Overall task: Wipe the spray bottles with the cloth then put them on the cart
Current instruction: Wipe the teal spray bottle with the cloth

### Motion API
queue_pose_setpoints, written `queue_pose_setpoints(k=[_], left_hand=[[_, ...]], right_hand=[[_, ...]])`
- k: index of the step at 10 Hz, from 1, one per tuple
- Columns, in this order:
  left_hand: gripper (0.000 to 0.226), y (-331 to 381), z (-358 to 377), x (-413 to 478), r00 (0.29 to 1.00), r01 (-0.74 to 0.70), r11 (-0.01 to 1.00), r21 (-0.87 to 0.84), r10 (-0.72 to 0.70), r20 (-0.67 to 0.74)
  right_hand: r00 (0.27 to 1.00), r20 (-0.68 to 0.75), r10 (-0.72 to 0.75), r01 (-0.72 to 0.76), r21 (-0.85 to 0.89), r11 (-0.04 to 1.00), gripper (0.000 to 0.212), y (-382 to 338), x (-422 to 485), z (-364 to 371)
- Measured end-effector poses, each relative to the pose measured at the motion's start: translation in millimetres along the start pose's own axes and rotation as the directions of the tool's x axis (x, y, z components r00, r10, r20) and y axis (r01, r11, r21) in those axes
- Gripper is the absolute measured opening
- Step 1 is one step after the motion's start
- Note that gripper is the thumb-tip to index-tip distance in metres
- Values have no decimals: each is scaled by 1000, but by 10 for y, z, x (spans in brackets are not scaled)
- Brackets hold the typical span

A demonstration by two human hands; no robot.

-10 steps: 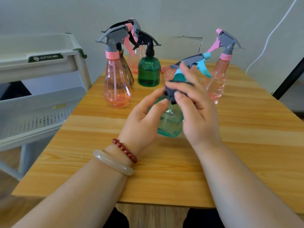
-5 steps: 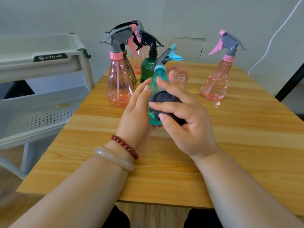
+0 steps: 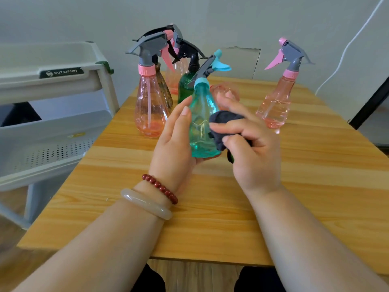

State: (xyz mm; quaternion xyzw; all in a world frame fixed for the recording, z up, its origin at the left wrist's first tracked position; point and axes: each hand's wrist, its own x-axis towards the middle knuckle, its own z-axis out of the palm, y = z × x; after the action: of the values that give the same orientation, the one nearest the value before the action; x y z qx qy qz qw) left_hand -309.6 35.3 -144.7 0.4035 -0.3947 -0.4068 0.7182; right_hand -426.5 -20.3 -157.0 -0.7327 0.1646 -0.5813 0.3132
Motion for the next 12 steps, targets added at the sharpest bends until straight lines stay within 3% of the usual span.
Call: queue_pose_setpoints(k=[1,2,3,4,5,6,7,8,9,10,11,12], left_hand=[[35,-19,10,32,999,20,1000,15,-20,-28],[34,-76,-13,-1,1000,-25,991,131,22,21],[33,-58,-9,9,1000,18,998,67,-19,9],[38,-63,-5,46,985,156,973,-171,-166,-48],[31,-18,14,52,989,120,969,-218,-135,-54],[28,-30,2,34,989,126,966,-226,-140,-44],[39,-115,-39,40,994,80,995,60,-76,-73],[33,-142,-49,41,994,88,988,128,-95,47],[36,-88,-70,45,978,177,978,-107,-162,133],[39,-66,-75,38,983,109,986,-123,-89,160],[41,-56,-73,20,984,37,995,-93,-21,174],[45,-79,-45,0,971,104,989,-108,-77,225]], right_hand=[[999,-40,22,-21,3,1000,29,0,-7,22],[984,120,-131,147,-135,980,27,-45,-51,119],[981,132,-140,158,-143,977,29,-43,-4,119],[997,-22,73,-72,52,996,37,-92,9,84],[933,-148,327,-251,382,889,37,-97,29,89],[935,-129,329,-260,380,888,35,-85,46,102],[970,-98,224,-199,221,955,33,-66,14,75],[997,-54,62,-61,9,998,33,-53,-9,10],[995,34,-90,93,-128,987,28,-72,-9,-8],[975,107,-196,212,-157,965,29,-118,-25,60],[986,46,-161,167,-164,972,30,-97,5,81],[970,-172,171,-163,58,985,30,-2,105,14]])
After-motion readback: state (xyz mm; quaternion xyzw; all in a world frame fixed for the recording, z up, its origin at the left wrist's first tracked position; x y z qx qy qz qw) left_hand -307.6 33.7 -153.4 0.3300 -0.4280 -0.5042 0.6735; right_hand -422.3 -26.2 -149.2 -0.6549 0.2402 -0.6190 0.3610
